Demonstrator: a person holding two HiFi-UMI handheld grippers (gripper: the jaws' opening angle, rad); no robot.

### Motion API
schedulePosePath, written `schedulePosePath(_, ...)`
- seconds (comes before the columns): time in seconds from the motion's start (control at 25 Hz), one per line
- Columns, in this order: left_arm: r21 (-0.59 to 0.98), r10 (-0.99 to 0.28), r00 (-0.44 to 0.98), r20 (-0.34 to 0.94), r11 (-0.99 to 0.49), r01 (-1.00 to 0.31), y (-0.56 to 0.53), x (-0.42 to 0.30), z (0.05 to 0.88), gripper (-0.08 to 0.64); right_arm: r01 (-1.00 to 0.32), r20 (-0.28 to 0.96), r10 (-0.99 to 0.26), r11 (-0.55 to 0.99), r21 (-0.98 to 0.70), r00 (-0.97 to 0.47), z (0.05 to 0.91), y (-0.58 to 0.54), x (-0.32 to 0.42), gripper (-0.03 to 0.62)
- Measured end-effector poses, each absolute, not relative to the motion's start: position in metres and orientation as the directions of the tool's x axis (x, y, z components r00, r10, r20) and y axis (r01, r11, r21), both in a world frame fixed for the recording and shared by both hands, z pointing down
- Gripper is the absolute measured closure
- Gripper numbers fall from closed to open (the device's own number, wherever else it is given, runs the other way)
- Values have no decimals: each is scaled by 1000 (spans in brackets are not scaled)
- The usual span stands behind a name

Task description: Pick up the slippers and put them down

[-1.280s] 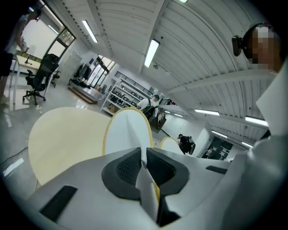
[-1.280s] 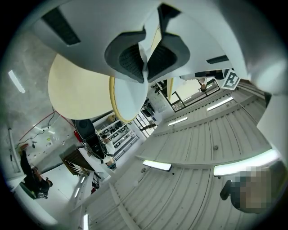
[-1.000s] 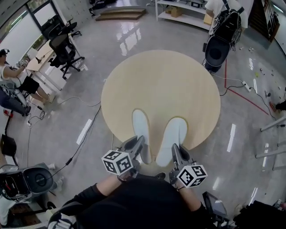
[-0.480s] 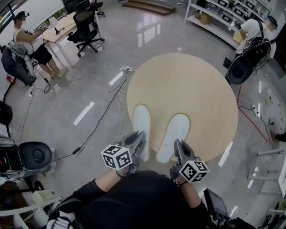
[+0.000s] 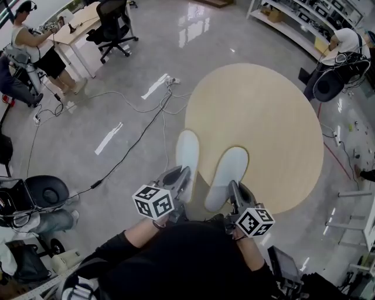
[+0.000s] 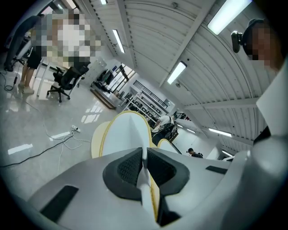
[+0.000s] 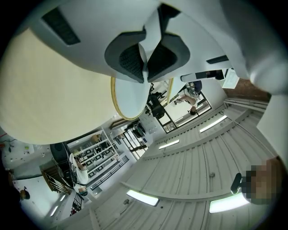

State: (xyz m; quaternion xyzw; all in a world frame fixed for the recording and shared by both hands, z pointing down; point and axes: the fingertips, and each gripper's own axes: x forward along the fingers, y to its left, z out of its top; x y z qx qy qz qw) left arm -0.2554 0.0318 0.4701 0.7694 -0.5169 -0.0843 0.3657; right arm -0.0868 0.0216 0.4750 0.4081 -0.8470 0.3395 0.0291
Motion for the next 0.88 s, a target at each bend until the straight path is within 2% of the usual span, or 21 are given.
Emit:
schedulePosePath(0.24,654,-831,460,311,-164,-739,2,-253,498,528,-736,370,-675,394,-551,-639,489,-7,-79,561)
schedulePosePath(0.6,659,-847,403,346,-87,-747,-66,-251,498,528,-670,303,-657,423,-610,-690,489,-92,-78,561)
schedulePosePath(0.88,612,-858,346,381,-46,-790,-118,-259,504,528,-653,313,-642,399,-644,-700,503,-134,-75,561)
